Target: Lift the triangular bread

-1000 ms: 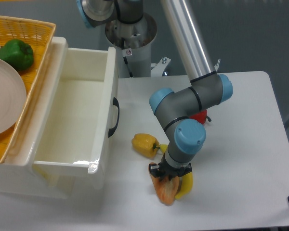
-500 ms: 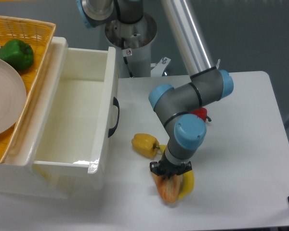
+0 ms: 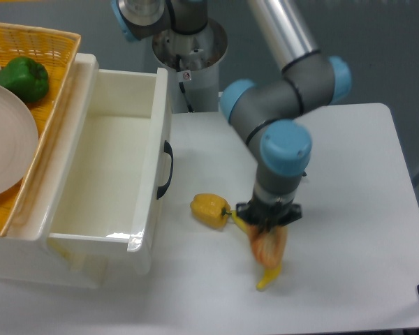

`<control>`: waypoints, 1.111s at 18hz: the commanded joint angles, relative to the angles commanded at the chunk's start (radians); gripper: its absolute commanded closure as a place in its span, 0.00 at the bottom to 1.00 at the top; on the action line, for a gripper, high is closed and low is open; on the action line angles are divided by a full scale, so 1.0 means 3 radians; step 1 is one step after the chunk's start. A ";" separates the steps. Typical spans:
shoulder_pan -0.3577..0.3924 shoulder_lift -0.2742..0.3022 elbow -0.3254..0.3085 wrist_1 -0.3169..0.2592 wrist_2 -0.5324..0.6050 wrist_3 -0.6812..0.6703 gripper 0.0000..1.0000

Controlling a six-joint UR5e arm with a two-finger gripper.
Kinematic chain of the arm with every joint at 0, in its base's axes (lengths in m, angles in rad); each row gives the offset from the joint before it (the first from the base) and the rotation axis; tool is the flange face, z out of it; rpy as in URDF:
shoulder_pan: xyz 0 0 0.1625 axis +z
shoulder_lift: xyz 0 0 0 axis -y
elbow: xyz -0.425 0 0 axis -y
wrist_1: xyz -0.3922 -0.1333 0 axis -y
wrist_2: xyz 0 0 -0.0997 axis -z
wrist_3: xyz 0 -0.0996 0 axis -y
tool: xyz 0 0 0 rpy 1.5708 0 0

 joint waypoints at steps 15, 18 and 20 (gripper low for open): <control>0.0757 0.0399 -0.0225 -0.0292 0.0015 0.1357 1.00; 0.0818 0.0425 -0.0240 -0.0322 0.0015 0.1433 1.00; 0.0839 0.0430 -0.0246 -0.0323 0.0015 0.1438 1.00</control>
